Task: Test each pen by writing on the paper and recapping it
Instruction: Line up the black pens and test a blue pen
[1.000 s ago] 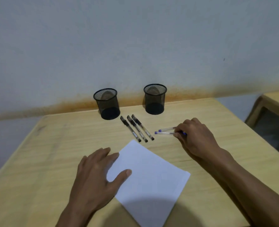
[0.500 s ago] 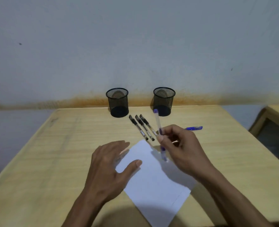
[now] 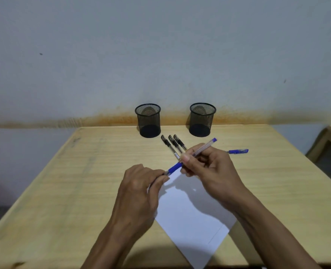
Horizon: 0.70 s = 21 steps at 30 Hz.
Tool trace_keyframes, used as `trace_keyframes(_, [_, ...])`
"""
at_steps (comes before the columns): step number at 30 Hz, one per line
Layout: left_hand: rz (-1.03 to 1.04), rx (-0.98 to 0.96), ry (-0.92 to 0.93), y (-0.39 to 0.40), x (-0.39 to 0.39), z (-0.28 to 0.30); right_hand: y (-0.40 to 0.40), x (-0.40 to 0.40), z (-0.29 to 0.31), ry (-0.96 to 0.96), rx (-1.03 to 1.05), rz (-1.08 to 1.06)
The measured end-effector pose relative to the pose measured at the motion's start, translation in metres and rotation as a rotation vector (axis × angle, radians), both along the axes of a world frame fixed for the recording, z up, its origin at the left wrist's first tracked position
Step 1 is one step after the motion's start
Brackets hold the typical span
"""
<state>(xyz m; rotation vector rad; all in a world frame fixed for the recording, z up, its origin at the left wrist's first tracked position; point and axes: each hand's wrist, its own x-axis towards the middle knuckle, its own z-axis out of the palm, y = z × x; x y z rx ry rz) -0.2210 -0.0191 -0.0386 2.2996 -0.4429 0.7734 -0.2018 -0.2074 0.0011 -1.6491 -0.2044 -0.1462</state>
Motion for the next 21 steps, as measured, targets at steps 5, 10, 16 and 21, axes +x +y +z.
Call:
trace_keyframes(5, [0.192,-0.141,0.316,0.057,0.001,0.002,-0.048,0.027,0.026,-0.053,0.317,-0.222])
trace_keyframes(10, [0.318,-0.063,0.319,0.061,0.028,-0.001,-0.021,0.020,-0.004,0.105,0.241,-0.132])
trace_keyframes(16, [0.386,0.013,0.338,0.058,0.067,-0.010,-0.002,0.007,-0.022,0.182,0.193,-0.138])
trace_keyframes(21, [0.328,-0.188,0.408,0.062,0.069,-0.026,-0.004,0.004,-0.022,0.201,0.212,-0.153])
